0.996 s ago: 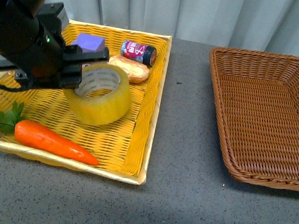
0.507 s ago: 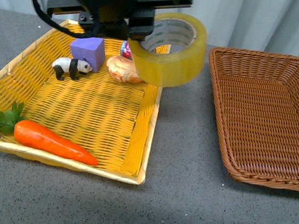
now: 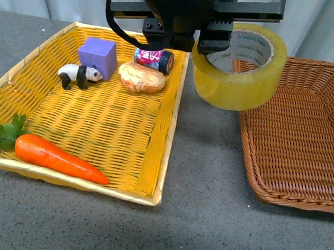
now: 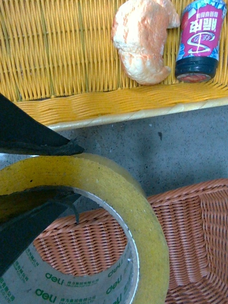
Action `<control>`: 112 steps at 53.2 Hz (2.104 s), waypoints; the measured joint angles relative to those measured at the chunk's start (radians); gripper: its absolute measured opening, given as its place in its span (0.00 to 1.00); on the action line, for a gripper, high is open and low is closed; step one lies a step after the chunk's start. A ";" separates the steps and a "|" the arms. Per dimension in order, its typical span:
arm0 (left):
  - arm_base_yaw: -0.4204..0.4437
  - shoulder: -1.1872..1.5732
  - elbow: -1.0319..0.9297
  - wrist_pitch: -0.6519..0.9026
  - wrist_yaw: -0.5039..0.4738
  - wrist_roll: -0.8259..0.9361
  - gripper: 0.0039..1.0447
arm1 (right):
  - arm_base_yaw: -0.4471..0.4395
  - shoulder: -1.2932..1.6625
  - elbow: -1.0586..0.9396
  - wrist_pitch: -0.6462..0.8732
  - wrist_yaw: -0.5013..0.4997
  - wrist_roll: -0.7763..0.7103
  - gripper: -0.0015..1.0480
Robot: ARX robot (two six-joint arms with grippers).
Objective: Move tape to another basket
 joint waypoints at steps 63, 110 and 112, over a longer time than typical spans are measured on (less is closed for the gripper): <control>0.003 0.000 0.001 0.000 0.000 0.007 0.15 | 0.054 1.471 0.943 -0.108 -0.268 -0.338 0.91; 0.004 0.000 0.001 0.000 -0.003 0.007 0.15 | 0.154 1.999 1.565 -0.571 -0.413 -0.518 0.91; 0.004 0.000 0.001 0.000 -0.003 0.007 0.15 | 0.158 2.008 1.575 -0.577 -0.410 -0.529 0.91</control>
